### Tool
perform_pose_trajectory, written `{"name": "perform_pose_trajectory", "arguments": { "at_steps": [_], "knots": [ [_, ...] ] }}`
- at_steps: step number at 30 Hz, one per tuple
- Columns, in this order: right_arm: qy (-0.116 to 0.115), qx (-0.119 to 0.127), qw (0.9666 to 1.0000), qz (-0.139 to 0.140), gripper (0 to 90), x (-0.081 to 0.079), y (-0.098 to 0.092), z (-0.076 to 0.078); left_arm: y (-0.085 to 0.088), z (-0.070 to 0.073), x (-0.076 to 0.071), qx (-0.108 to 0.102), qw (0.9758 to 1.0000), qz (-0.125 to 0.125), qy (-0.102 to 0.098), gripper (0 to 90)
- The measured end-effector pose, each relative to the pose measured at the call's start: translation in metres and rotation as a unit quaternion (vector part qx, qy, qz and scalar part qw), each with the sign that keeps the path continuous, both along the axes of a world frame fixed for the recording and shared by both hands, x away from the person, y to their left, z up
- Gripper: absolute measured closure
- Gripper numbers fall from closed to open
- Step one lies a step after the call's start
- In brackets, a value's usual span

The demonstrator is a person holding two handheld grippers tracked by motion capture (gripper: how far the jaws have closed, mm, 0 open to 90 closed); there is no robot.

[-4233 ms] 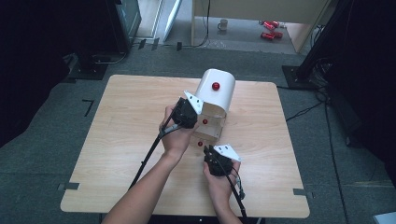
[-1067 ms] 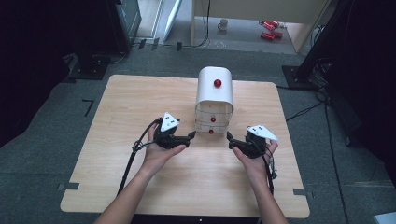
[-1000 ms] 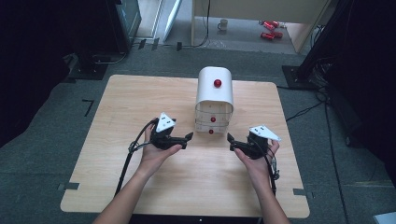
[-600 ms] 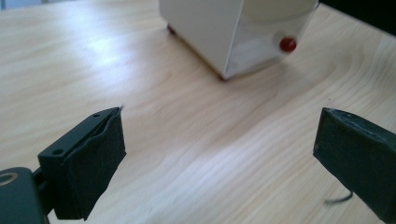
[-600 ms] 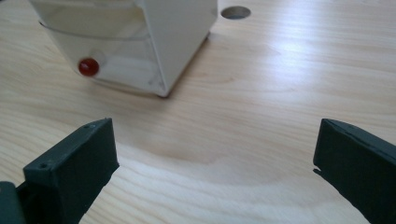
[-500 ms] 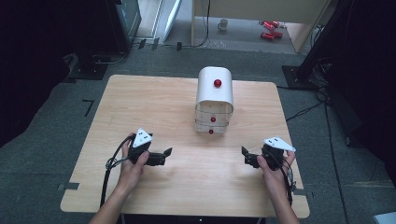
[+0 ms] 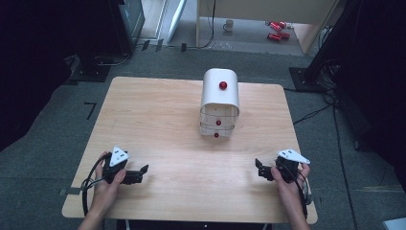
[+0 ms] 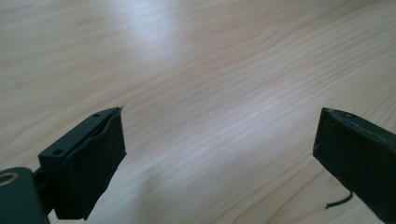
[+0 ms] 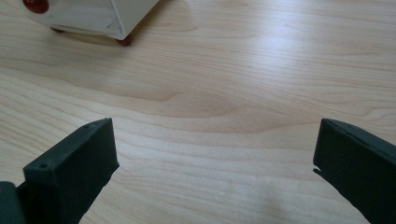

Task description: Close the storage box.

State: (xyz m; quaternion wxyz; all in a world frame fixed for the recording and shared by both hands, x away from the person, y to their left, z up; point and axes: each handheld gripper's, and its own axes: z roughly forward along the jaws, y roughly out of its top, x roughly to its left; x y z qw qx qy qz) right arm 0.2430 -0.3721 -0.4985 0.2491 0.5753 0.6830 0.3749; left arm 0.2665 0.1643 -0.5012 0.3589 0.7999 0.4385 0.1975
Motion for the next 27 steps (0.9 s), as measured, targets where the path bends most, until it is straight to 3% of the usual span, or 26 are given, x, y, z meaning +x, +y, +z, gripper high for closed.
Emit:
{"name": "perform_pose_trajectory", "arguments": {
  "at_steps": [3,7,13,19,22,27],
  "knots": [
    [0.002,-0.003,1.0,-0.002,0.0,-0.005,-0.005,0.0,0.016,-0.004,-0.004,0.02,0.9997,0.011,0.012,2.4],
    [0.009,-0.009,0.9999,-0.003,0.0,-0.012,-0.011,-0.002,0.035,-0.01,-0.006,0.021,0.999,0.032,0.023,3.4],
    [0.029,-0.017,0.9994,-0.006,0.0,-0.023,-0.024,-0.012,0.046,-0.013,-0.005,0.045,0.9976,0.044,0.029,6.4],
    [0.056,-0.022,0.9981,-0.015,0.0,-0.03,-0.037,-0.02,0.055,-0.015,-0.004,0.033,0.9973,0.048,0.045,4.1],
    [0.07,-0.025,0.9972,-0.012,0.0,-0.031,-0.04,-0.026,0.056,-0.016,-0.005,0.03,0.9977,0.046,0.039,3.5],
    [0.063,-0.046,0.997,-0.009,0.0,-0.033,-0.035,-0.028,0.056,-0.017,-0.005,0.028,0.9979,0.047,0.034,3.0]
  ]
}}
